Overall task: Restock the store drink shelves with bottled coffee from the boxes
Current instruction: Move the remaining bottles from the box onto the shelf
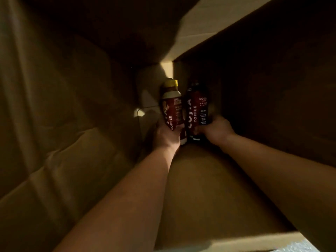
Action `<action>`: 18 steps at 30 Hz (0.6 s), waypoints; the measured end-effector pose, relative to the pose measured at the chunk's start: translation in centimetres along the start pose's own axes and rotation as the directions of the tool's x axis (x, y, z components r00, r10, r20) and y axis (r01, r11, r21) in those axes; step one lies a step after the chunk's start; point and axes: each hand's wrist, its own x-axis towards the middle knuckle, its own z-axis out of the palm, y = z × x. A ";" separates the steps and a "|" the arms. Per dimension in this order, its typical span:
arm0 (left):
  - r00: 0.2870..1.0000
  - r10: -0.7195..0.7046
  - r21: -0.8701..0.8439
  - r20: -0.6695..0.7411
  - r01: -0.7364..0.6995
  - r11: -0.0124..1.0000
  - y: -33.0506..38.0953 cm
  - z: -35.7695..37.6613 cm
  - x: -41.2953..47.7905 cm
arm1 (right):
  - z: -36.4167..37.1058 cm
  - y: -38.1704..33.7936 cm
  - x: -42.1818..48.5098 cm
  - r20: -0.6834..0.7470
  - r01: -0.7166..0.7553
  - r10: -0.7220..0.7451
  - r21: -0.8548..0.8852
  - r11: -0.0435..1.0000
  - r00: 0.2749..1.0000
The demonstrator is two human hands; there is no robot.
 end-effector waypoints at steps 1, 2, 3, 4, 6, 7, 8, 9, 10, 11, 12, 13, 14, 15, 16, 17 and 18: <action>1.000 -0.002 -0.034 0.005 0.002 0.999 -0.2 0.0 0.2 | 0.1 0.2 0.0 0.025 -0.013 0.012 0.076 0.997 1.000; 1.000 -0.015 -0.079 0.013 0.016 0.997 -0.2 0.1 0.2 | 0.2 0.3 0.0 0.043 -0.027 0.021 0.134 0.991 0.999; 0.999 -0.029 -0.128 0.016 0.031 0.991 -0.1 0.1 0.2 | 0.3 0.4 0.0 0.055 -0.033 0.024 0.173 0.984 0.998; 0.999 -0.040 -0.168 0.017 0.042 0.985 0.0 0.1 0.1 | 0.4 0.4 0.0 0.065 -0.035 0.022 0.199 0.979 0.998; 0.999 -0.034 -0.178 -0.003 0.033 0.984 0.0 0.1 0.3 | 0.8 0.2 0.2 0.073 -0.021 0.005 0.217 0.976 0.997; 1.000 -0.017 -0.172 -0.018 0.014 0.985 -0.1 0.1 0.5 | 1.0 0.1 0.3 0.058 -0.006 -0.006 0.202 0.979 0.998; 1.000 -0.008 -0.168 -0.028 0.004 0.986 -0.2 0.0 0.7 | 1.1 0.1 0.6 0.031 0.007 -0.013 0.183 0.983 0.999; 0.999 0.006 -0.178 -0.033 -0.012 0.984 -0.3 -0.1 0.9 | 1.2 0.1 0.8 -0.003 0.016 -0.015 0.171 0.985 1.000; 1.000 0.006 -0.207 -0.026 -0.011 0.978 -0.3 -0.1 1.0 | 1.3 0.2 0.9 -0.029 0.020 -0.016 0.171 0.985 0.999; 1.000 0.010 -0.232 -0.012 -0.012 0.973 -0.3 0.0 1.0 | 1.3 0.3 1.1 -0.045 0.025 -0.017 0.184 0.983 0.999; 1.000 -0.005 -0.256 -0.001 0.005 0.967 -0.1 0.1 0.9 | 1.3 0.6 1.3 -0.051 0.026 -0.015 0.216 0.976 0.999; 1.000 -0.010 -0.277 -0.003 0.008 0.961 -0.1 0.4 1.0 | 1.3 0.8 1.4 -0.054 0.032 -0.019 0.253 0.967 0.998; 1.000 -0.016 -0.294 -0.011 0.012 0.956 -0.1 0.6 1.0 | 1.2 1.0 1.5 -0.059 0.050 -0.035 0.275 0.960 0.998; 1.000 -0.010 -0.298 -0.027 0.001 0.954 0.0 0.8 1.1 | 1.2 1.1 1.5 -0.068 0.070 -0.053 0.270 0.960 0.996; 0.999 -0.007 -0.305 -0.036 -0.005 0.952 0.1 0.9 1.1 | 1.3 1.0 1.4 -0.074 0.088 -0.072 0.244 0.966 0.995; 1.000 -0.001 -0.295 -0.023 -0.006 0.956 0.2 0.8 1.2 | 1.4 0.9 1.4 -0.077 0.108 -0.093 0.211 0.972 0.993; 1.000 0.002 -0.269 0.004 -0.001 0.963 0.5 0.6 1.0 | 1.5 0.9 1.4 -0.076 0.124 -0.112 0.183 0.975 0.991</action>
